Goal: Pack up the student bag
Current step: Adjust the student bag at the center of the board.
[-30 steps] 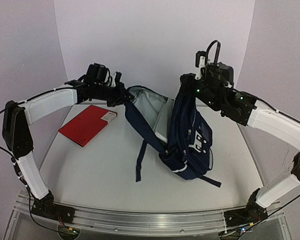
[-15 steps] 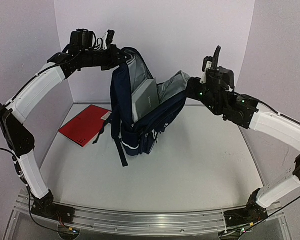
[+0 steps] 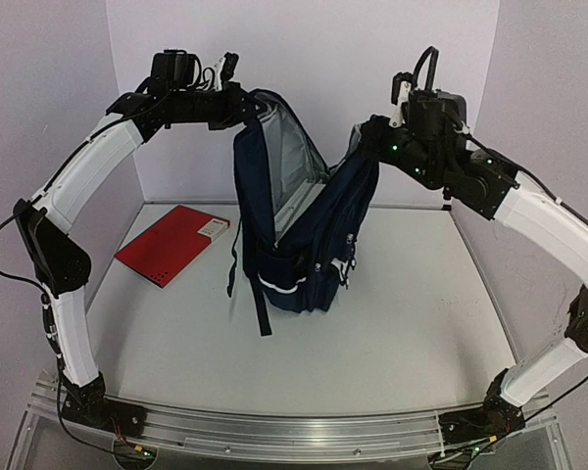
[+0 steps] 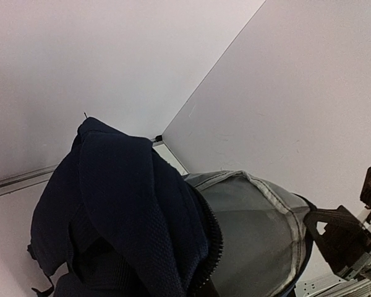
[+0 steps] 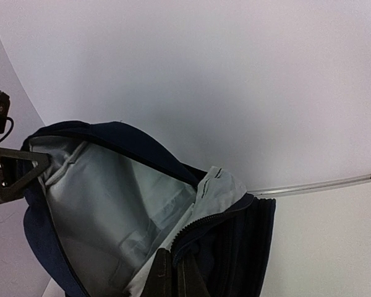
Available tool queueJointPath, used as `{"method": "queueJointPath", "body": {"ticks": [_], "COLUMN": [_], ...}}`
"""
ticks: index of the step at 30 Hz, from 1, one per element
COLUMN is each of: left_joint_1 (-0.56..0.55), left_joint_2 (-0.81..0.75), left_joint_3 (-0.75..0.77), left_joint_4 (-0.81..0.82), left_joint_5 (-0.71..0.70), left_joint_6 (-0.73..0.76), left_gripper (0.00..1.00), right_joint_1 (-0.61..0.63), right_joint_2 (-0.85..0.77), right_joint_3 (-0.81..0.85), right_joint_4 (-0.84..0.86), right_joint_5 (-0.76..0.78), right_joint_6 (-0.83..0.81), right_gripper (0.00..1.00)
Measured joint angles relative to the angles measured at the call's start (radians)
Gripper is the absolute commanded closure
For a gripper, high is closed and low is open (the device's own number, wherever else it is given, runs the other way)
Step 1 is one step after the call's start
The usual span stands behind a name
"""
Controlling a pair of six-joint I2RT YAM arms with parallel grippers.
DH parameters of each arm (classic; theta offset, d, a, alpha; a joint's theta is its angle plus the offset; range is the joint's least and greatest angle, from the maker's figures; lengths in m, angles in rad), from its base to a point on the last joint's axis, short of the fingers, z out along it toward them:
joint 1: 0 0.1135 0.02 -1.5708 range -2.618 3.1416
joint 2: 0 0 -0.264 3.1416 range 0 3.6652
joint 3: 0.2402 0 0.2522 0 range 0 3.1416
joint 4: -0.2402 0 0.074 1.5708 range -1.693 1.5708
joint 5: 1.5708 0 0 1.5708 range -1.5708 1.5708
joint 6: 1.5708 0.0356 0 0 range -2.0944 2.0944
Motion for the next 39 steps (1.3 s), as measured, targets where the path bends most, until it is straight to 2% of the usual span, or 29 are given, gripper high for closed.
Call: {"method": "queueJointPath", "body": {"ticks": [5, 7, 9, 11, 13, 15, 17, 19, 23, 26, 32, 36, 39], "left_joint_1": [-0.004, -0.005, -0.003, 0.004, 0.012, 0.016, 0.016, 0.017, 0.044, 0.111, 0.300, 0.345, 0.384], "left_joint_2": [0.000, -0.007, -0.015, -0.028, -0.042, -0.056, -0.074, -0.101, -0.179, -0.257, -0.347, -0.323, -0.316], "left_joint_3": [-0.040, -0.103, -0.162, -0.213, -0.246, -0.268, -0.286, -0.311, -0.403, -0.532, -0.822, -0.976, -1.109], "left_joint_4": [-0.030, 0.005, 0.056, 0.096, 0.113, 0.122, 0.121, 0.118, 0.076, 0.064, 0.044, 0.025, 0.079], "left_joint_5": [0.007, 0.017, 0.032, 0.048, 0.058, 0.064, 0.067, 0.070, 0.080, 0.054, -0.134, -0.316, -0.323], "left_joint_6": [0.033, 0.040, 0.040, 0.039, 0.045, 0.044, 0.058, 0.078, 0.102, 0.121, 0.122, 0.062, -0.040], "left_gripper": [1.00, 1.00, 0.94, 0.75, 0.47, 0.26, 0.09, 0.01, 0.00, 0.00, 0.00, 0.01, 0.03], "right_joint_1": [-0.001, -0.001, -0.001, -0.003, -0.005, -0.005, -0.005, -0.005, -0.005, -0.006, -0.006, -0.006, -0.006], "right_joint_2": [0.013, 0.001, -0.025, -0.055, -0.086, -0.113, -0.133, -0.150, -0.180, -0.188, -0.188, -0.188, -0.188], "right_joint_3": [0.027, -0.025, -0.103, -0.162, -0.204, -0.222, -0.228, -0.229, -0.235, -0.236, -0.237, -0.237, -0.237], "right_joint_4": [-0.001, 0.029, 0.064, 0.085, 0.092, 0.089, 0.087, 0.080, 0.059, 0.051, 0.050, 0.051, 0.051], "right_joint_5": [0.007, 0.022, 0.042, 0.057, 0.066, 0.073, 0.083, 0.092, 0.115, 0.129, 0.135, 0.133, 0.133], "right_joint_6": [-0.027, -0.020, -0.001, 0.022, 0.043, 0.058, 0.064, 0.067, 0.067, 0.067, 0.067, 0.067, 0.067], "right_gripper": [1.00, 1.00, 1.00, 1.00, 1.00, 1.00, 1.00, 1.00, 1.00, 1.00, 1.00, 1.00, 1.00]}}
